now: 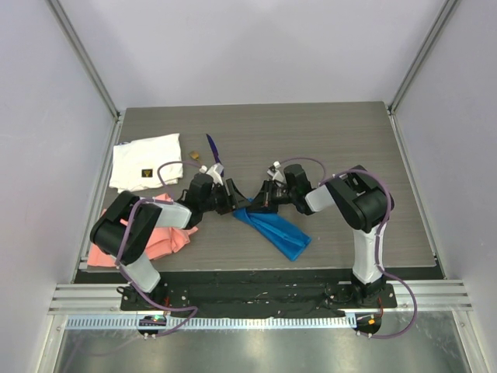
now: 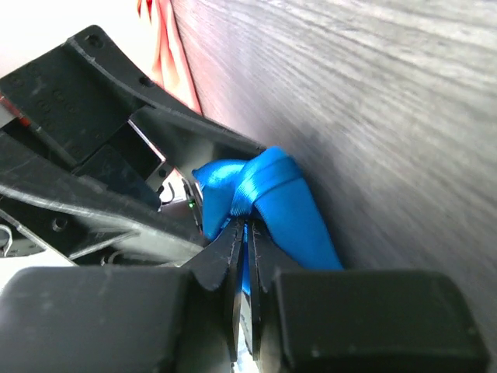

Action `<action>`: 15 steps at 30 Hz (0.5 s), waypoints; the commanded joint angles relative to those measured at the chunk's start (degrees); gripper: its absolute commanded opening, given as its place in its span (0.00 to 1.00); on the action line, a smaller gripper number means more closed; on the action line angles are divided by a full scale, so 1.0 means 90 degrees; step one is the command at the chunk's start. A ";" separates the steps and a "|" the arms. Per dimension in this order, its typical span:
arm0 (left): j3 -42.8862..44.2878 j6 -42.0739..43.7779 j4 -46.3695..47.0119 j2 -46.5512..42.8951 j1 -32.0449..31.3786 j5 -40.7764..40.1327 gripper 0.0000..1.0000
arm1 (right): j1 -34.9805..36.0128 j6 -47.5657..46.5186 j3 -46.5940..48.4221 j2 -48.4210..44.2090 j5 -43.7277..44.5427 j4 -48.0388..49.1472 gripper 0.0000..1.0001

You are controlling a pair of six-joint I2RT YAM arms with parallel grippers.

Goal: Fold the napkin into a case and place the utensils inside
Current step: Grasp the top corner of the smaller rectangle folded napkin from the folded napkin.

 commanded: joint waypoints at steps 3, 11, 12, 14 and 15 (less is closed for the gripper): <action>-0.0047 -0.0279 0.0456 -0.0069 -0.0167 -0.0216 0.55 | 0.0189 0.0294 0.0147 0.0366 0.0174 0.0727 0.11; 0.0109 -0.0162 -0.0100 -0.0244 -0.0206 -0.0498 0.55 | 0.0072 -0.0019 0.0107 0.0542 0.0340 0.0492 0.11; 0.0235 -0.0084 -0.0362 -0.0351 -0.0206 -0.0615 0.55 | 0.0072 -0.0048 0.0088 0.0533 0.0378 0.0492 0.12; 0.0469 0.0315 -0.1474 -0.0741 -0.0206 -0.0975 0.57 | 0.0014 -0.0067 0.0068 0.0513 0.0369 0.0444 0.12; 0.0693 0.0471 -0.2145 -0.1023 -0.0206 -0.1123 0.63 | 0.0014 -0.0068 0.0030 0.0484 0.0359 0.0444 0.12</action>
